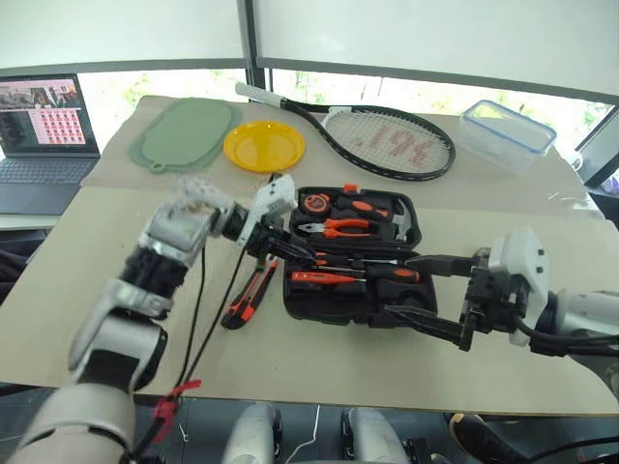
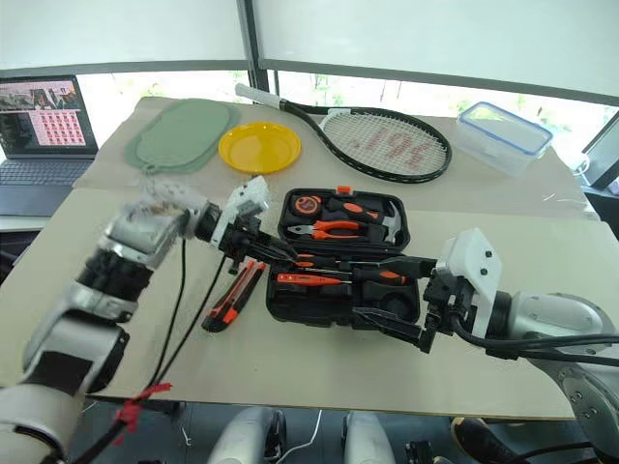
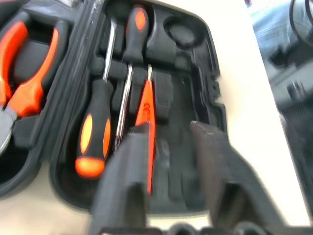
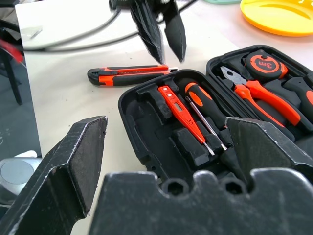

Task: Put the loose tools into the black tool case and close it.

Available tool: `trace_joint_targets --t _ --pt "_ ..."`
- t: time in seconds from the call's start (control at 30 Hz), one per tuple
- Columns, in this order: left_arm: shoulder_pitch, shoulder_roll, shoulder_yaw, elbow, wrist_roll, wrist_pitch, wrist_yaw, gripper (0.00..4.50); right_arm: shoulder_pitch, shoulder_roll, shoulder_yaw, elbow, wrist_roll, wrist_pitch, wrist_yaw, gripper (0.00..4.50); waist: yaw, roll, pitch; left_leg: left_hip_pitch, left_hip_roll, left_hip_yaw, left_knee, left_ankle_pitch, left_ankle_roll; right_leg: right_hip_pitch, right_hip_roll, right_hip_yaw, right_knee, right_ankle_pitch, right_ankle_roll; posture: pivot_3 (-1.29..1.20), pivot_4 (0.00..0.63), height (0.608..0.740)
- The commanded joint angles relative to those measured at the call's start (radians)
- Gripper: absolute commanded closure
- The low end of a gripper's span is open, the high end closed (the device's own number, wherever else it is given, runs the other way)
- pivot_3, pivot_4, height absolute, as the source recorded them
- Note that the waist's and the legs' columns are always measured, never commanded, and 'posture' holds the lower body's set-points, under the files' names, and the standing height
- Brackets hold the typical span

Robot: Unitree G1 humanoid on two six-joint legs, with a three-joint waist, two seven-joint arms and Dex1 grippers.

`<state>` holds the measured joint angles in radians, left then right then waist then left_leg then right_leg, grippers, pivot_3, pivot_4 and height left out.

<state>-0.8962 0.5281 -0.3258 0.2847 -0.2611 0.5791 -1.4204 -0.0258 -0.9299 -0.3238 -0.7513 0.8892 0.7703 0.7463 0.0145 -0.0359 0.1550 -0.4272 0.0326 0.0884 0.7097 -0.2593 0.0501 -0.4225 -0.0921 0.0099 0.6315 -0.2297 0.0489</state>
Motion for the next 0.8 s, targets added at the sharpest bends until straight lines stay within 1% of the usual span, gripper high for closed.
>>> trace_joint_targets --t 0.03,0.13,0.3,0.43,0.67,0.8 --pt "0.081 -0.041 0.035 -0.053 0.015 -0.151 0.076 4.48 -0.017 -0.014 -0.017 -0.003 0.017 -0.003 0.005 0.00 0.000 0.000 0.000 0.000 0.000 0.000 0.000 0.000 0.000 0.000 0.000 0.000 0.000 0.000 0.000 0.00 0.150 0.738" --pt "0.114 -0.090 0.020 -0.011 0.070 -0.231 0.166 4.48 -0.021 -0.017 -0.016 0.001 0.021 -0.001 0.009 0.00 0.003 0.000 0.000 0.000 -0.001 0.000 0.001 0.000 0.000 0.001 0.000 0.000 0.000 0.000 0.000 0.00 0.150 0.738" --pt "0.130 -0.124 -0.001 0.037 0.114 -0.312 0.193 4.48 -0.027 -0.022 -0.014 0.007 0.021 0.001 0.015 0.00 0.003 0.000 0.000 0.000 -0.001 0.000 0.001 0.000 0.001 0.001 0.000 0.000 0.000 0.001 0.001 0.00 0.150 0.738" --pt "0.130 -0.154 0.007 0.102 0.137 -0.374 0.227 4.48 -0.032 -0.022 -0.009 0.007 0.021 0.003 0.015 0.00 0.003 0.000 0.000 0.000 -0.001 0.000 0.001 0.000 0.001 0.001 0.000 0.000 0.000 0.001 0.001 0.00 0.150 0.738" --pt "0.155 -0.160 -0.014 0.107 0.164 -0.412 0.219 4.48 -0.034 -0.018 -0.008 0.010 0.021 0.006 0.016 0.00 0.002 0.000 0.000 0.000 0.000 0.000 0.001 0.000 0.001 0.001 0.000 0.000 0.000 0.001 0.001 0.00 0.150 0.738" --pt "0.165 -0.152 -0.054 0.174 0.232 -0.484 0.228 4.48 -0.053 -0.012 0.007 0.017 0.019 0.007 0.006 0.00 0.002 0.000 0.000 0.001 -0.001 0.000 0.001 0.000 0.001 0.002 0.000 0.000 0.000 0.001 0.001 0.00 0.150 0.738"
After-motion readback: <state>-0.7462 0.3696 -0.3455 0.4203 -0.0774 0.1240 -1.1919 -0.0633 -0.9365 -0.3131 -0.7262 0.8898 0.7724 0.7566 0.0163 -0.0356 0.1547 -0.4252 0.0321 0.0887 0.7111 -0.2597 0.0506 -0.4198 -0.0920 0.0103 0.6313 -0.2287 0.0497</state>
